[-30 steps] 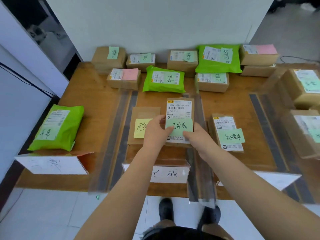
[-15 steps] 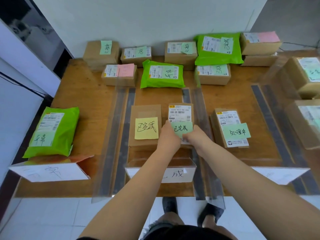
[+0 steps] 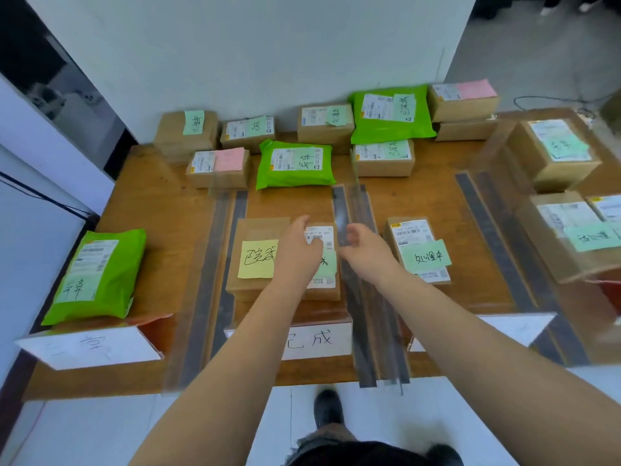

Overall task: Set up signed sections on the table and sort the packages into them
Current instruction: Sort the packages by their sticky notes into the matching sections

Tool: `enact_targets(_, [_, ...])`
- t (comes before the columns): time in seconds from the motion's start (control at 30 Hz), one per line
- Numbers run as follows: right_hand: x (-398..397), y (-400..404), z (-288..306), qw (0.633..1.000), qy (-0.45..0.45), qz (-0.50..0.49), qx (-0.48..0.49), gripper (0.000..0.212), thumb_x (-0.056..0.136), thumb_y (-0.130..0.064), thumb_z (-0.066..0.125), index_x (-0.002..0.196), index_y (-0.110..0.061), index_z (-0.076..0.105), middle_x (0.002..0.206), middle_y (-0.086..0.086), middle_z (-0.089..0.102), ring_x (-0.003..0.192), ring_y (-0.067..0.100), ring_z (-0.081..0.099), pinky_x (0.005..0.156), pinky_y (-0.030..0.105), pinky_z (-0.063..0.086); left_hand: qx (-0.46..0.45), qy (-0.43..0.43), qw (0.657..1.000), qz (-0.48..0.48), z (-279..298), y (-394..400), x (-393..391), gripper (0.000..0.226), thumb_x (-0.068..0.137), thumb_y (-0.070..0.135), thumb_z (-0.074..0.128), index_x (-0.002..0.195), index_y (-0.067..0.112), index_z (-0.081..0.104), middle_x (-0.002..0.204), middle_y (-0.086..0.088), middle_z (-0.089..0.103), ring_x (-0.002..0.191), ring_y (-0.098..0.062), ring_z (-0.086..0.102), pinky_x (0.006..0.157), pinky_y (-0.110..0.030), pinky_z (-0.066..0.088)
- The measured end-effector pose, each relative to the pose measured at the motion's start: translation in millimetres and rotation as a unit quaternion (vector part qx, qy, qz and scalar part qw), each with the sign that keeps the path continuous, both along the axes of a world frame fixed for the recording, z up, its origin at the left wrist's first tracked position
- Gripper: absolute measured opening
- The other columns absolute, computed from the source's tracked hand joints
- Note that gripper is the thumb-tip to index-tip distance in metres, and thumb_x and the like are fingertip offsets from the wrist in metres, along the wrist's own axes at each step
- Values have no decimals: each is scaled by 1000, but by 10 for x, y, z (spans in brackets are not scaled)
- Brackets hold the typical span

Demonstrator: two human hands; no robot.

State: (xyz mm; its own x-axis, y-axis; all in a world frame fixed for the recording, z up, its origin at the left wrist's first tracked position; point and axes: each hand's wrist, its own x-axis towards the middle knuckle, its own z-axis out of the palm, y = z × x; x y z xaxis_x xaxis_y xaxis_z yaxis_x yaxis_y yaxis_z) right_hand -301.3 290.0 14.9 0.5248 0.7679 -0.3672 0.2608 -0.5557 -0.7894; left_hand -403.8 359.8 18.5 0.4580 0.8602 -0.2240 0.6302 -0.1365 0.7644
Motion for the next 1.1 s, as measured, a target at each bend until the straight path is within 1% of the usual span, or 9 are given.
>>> enact_targets(0.07, [164, -132, 249, 997, -59, 25, 34, 45, 88, -13, 56, 131, -14, 45, 121, 1, 57, 91, 10, 50, 77, 18, 38, 73, -2, 997, -18, 185, -49, 104, 49, 91, 13, 48, 139, 15, 37, 140, -5, 45, 125, -23, 45, 103, -38, 37])
enact_targets(0.17, [497, -462, 611, 985, -158, 33, 56, 42, 88, -18, 56, 129, -15, 48, 121, 4, 58, 99, 16, 54, 82, 25, 41, 184, 14, 980, -69, 485, -220, 391, 45, 91, 15, 48, 136, 12, 42, 134, -10, 50, 123, -28, 45, 103, -40, 36])
enact_targets(0.27, [904, -891, 920, 960, -274, 51, 27, 46, 90, -27, 52, 134, -14, 43, 131, 6, 51, 117, 23, 50, 94, 35, 42, 256, 59, 958, -114, 740, -523, 807, 46, 90, 25, 50, 135, 14, 44, 133, -11, 51, 121, -31, 45, 97, -41, 38])
enact_targets(0.37, [1297, -1396, 1128, 927, -373, 44, -14, 49, 91, -33, 50, 136, -16, 40, 133, 6, 49, 122, 26, 46, 96, 41, 43, 314, 88, 933, -152, 904, -936, 1273, 48, 88, 32, 52, 133, 16, 45, 133, -10, 50, 120, -32, 45, 94, -41, 40])
enact_targets(0.47, [1657, -1916, 1224, 891, -450, 29, -43, 46, 92, -34, 47, 134, -17, 40, 135, 5, 47, 124, 27, 43, 98, 42, 39, 357, 108, 910, -181, 978, -1365, 1719, 52, 87, 34, 52, 135, 17, 42, 135, -7, 48, 122, -31, 43, 94, -41, 37])
enact_targets(0.6, [2110, -2486, 1233, 859, -505, 13, -86, 43, 91, -34, 46, 131, -19, 40, 137, 5, 44, 126, 26, 39, 99, 41, 35, 393, 119, 887, -210, 957, -1898, 2208, 50, 86, 34, 49, 133, 18, 42, 134, -5, 49, 122, -30, 43, 94, -41, 37])
enact_targets(0.77, [2622, -2914, 1164, 832, -537, 23, -135, 54, 87, -38, 53, 135, -22, 33, 140, 3, 41, 128, 25, 37, 102, 41, 33, 395, 136, 879, -232, 898, -2296, 2684, 54, 88, 39, 49, 136, 18, 36, 139, -4, 43, 126, -29, 40, 99, -43, 35])
enact_targets(1.0, [3234, -3025, 1044, 826, -542, 34, -155, 57, 89, -38, 49, 139, -22, 29, 142, 4, 38, 129, 28, 34, 103, 42, 31, 370, 145, 891, -221, 829, -2385, 3266, 56, 89, 38, 48, 140, 20, 31, 144, -3, 38, 132, -26, 34, 106, -43, 30])
enact_targets(1.1, [3527, -2951, 980, 826, -537, 44, -162, 57, 89, -36, 48, 140, -21, 28, 141, 5, 38, 129, 29, 33, 102, 42, 31, 384, 169, 880, -222, 747, -2332, 3570, 56, 90, 40, 47, 139, 20, 30, 143, -3, 39, 131, -26, 35, 106, -43, 31])
